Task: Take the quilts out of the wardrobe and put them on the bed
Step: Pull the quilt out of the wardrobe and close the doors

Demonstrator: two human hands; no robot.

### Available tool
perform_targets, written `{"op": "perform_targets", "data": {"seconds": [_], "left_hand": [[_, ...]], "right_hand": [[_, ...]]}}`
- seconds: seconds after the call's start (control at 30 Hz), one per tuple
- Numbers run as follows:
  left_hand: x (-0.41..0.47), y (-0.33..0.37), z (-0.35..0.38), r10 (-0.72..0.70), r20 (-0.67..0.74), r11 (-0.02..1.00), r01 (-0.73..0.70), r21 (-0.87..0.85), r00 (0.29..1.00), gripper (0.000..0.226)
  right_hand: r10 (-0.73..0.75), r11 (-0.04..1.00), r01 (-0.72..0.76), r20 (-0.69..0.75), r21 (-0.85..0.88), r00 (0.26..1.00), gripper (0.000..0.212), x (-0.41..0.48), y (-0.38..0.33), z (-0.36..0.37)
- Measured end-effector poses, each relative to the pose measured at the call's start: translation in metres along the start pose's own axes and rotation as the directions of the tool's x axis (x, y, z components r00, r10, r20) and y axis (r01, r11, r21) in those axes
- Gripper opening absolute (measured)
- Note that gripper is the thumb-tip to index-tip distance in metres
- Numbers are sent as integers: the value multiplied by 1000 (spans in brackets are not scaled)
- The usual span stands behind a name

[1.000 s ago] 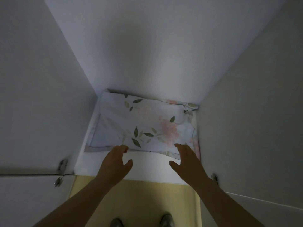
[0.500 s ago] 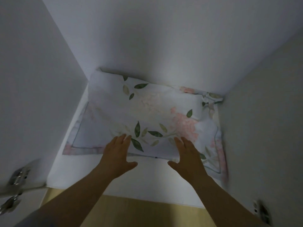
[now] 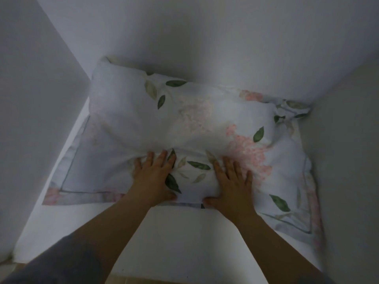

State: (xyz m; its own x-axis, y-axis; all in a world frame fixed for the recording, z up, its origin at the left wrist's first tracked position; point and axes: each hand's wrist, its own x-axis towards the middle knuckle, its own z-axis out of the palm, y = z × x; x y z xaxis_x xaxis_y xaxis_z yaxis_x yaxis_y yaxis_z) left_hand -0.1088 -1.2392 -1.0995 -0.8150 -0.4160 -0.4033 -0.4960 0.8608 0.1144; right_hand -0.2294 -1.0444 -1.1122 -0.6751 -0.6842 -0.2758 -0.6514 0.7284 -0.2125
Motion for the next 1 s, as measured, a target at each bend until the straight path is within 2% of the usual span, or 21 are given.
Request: {"op": "perform_targets", "data": {"seconds": [0.07, 0.23, 0.37, 0.47, 0.57, 0.63, 0.7, 0.8, 0.9, 1.0], "left_hand": [[12, -2, 4, -2, -7, 1000, 2, 4, 1000, 121], [30, -9, 19, 58, -154, 998, -60, -10, 986, 99], [38, -12, 11, 105, -234, 992, -118, -41, 966, 54], [36, -7, -11, 115, -251, 989, -134, -62, 961, 33], [22, -2, -35, 82, -151, 983, -104, -150, 985, 36], [6, 1, -58, 54, -98, 968, -76, -238, 994, 40], [-15, 6, -88, 67, -92, 949, -92, -302, 994, 45], [-49, 15, -139, 62, -170, 931, -119, -345, 983, 45], [-81, 24, -184, 42, -253, 949, -117, -291, 966, 54], [-114, 26, -218, 43, -323, 941, -146, -304, 945, 53]], "right_hand": [[9, 1000, -9, -42, -3, 999, 105, 10, 2, 7], [5, 1000, -5, -162, 2, 987, 82, 32, 4, 19], [18, 1000, -23, -263, -17, 965, 45, 43, -1, 10], [48, 999, -48, -205, 8, 977, 43, 45, -10, -12], [53, 985, -24, -172, 169, 984, 31, 31, -14, -36], [32, 963, 32, -232, 266, 972, 33, 17, -14, -53], [15, 958, 66, -278, 280, 961, 40, 1, -15, -78], [0, 945, 118, -360, 306, 933, 44, -19, -25, -126], [15, 938, 133, -420, 321, 907, 47, -40, -41, -179], [21, 951, 102, -390, 291, 921, 51, -59, -55, -218]]}}
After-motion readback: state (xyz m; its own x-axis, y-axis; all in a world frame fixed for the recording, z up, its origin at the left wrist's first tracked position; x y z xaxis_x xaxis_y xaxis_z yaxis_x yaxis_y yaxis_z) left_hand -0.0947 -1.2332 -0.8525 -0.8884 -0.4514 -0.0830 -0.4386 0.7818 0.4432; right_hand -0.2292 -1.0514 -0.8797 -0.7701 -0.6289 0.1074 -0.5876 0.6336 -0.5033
